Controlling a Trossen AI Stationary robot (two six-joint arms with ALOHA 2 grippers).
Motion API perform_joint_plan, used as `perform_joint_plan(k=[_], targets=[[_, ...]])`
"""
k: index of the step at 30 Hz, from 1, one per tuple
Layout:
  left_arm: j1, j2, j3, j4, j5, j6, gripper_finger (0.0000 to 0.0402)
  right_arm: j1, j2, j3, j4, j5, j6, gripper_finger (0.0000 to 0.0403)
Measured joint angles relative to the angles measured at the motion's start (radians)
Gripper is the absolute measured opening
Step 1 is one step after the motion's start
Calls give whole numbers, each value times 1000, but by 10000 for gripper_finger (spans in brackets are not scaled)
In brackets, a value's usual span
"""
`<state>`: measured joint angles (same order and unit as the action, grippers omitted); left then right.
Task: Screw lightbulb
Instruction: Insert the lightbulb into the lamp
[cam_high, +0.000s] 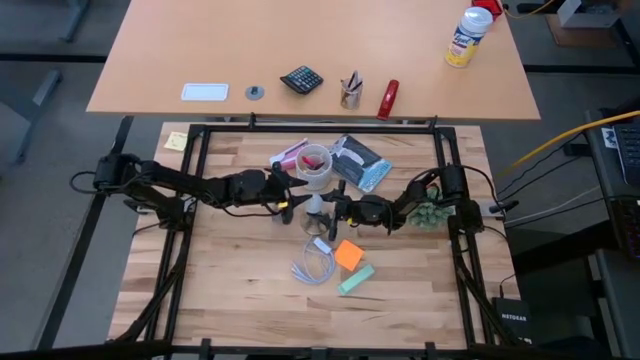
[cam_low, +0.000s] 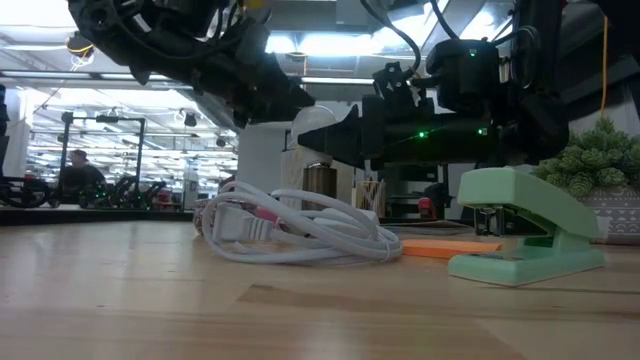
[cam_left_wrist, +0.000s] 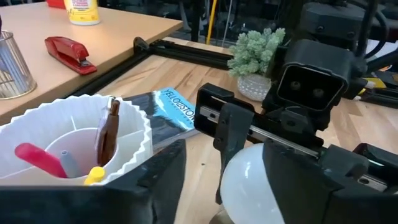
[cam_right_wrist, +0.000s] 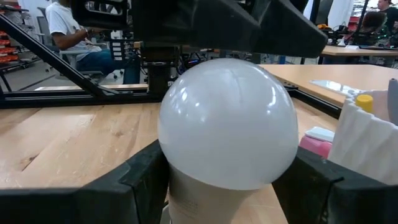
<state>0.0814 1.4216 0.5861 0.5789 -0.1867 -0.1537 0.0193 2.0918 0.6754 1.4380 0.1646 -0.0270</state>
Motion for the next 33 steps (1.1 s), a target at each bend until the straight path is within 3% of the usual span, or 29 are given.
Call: perform_joint_plan(k=[11, 33], targets=[[-29, 0, 0, -22, 36, 13, 135, 0, 0, 0, 0, 0, 0, 244], [-61, 0, 0, -42, 105, 24, 131, 1, 0, 0, 1, -4, -1, 244]])
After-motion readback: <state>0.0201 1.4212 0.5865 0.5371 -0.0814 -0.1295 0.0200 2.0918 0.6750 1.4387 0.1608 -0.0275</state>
